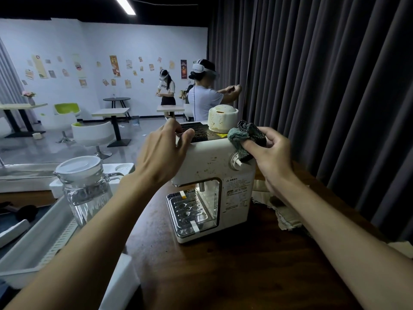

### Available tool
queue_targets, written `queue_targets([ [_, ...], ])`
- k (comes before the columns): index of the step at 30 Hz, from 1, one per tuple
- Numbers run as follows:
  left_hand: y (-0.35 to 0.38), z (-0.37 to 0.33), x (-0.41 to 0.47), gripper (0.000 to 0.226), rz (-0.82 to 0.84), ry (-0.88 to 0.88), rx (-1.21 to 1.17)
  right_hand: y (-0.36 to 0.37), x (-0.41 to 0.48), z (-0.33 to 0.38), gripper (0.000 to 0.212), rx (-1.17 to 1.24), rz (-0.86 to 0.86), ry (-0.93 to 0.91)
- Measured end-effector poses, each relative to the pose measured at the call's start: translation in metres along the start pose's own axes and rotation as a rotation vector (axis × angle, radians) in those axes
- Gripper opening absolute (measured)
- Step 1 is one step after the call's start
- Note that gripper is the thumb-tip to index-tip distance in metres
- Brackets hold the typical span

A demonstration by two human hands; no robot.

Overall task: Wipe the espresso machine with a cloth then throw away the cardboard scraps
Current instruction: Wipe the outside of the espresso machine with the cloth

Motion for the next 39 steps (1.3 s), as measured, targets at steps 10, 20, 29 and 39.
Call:
queue_targets([
  [10,0.007,-0.023,0.008,0.031,0.003,0.055,-0.087,-0.018,-0.008,0.013,0.022,-0.046,-0.03,-0.029],
  [20,0.021,-0.029,0.007,0.028,0.04,0.039,-0.169,-0.033,-0.017,0.023,0.025,-0.152,-0.076,-0.126],
  [29,0.029,-0.01,-0.006,0.036,0.202,0.106,-0.202,-0.027,-0.021,0.027,0.029,-0.353,-0.059,-0.185],
  [39,0.022,-0.002,-0.002,0.057,0.352,0.284,-0.238,0.013,-0.046,0.05,0.041,-0.704,0.131,-0.567],
])
Point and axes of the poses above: each hand's wrist, its own x-axis towards the middle knuckle, its own y-axis out of the palm, z = x × y, the point moved 6 cm from there along x, towards the middle knuckle, and after that the axes turned 9 degrees about x, right-handed, at the moved point
